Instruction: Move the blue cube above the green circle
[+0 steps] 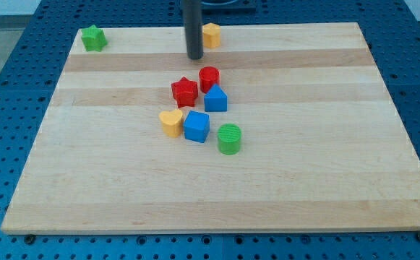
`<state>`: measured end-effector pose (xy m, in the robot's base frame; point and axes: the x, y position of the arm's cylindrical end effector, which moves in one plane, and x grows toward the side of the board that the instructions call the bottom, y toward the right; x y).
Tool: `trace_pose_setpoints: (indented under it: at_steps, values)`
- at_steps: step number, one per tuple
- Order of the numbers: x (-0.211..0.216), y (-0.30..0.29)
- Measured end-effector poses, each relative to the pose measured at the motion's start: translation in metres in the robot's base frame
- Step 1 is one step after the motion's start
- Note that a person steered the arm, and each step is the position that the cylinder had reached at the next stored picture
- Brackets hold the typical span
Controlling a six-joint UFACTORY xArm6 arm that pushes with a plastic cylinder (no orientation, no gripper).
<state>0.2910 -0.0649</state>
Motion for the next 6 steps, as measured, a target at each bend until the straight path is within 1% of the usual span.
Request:
trace_pose_setpoints:
  at_steps: [1,2,3,4,5,6]
  values:
    - [0.047,-0.064]
    - [0.111,-0.101]
    - [0.169,-0.101]
    - [0.212,-0.093]
    - [0.223,-0.065]
    - [0.213,-0.02]
